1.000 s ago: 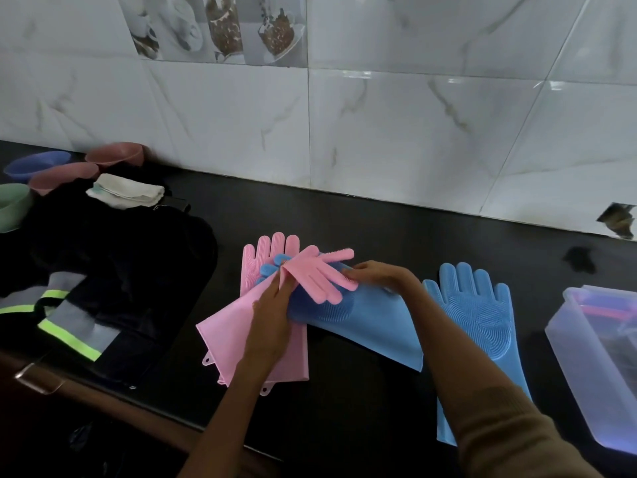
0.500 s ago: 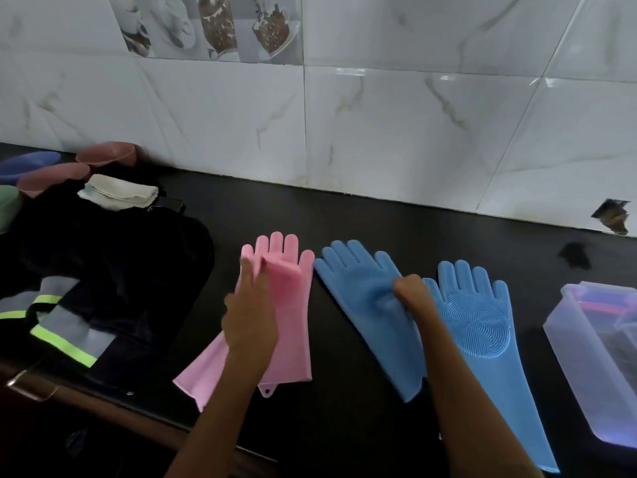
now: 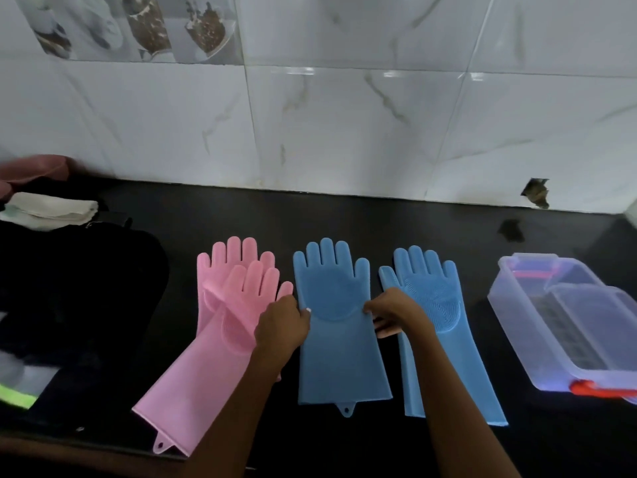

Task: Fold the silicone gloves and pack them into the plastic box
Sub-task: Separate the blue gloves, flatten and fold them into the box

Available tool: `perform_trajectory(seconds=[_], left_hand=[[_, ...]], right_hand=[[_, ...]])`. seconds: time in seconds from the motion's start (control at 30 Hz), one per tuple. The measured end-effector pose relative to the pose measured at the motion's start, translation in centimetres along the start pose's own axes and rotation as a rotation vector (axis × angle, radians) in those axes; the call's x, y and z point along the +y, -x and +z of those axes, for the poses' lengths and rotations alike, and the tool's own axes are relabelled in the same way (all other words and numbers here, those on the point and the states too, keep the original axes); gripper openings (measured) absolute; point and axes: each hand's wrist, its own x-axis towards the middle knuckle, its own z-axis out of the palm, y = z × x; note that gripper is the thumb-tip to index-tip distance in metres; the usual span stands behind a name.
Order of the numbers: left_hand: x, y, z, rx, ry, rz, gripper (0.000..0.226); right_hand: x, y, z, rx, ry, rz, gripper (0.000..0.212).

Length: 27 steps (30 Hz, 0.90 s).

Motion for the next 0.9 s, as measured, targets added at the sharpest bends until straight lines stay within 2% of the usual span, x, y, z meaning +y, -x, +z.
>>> perform_trajectory(seconds=[0.2, 0.6, 0.9], left_hand=[[1.1, -2.0, 1.7, 0.046, -0.107, -0.043, 0.022], [1.3, -2.3, 3.1, 0.134, -0.021, -0.001, 0.023], [1.2, -2.6, 3.0, 0.126, -0.021, 0.000, 0.024]], right_hand=[[2.0, 1.4, -0.8, 0.094, -0.038, -0.045, 0.022], [4.0, 1.9, 0.2, 0.358, -0.120, -0.212, 0.017], [4.8, 1.8, 0.3, 0.393, -0.136, -0.287, 0.020]])
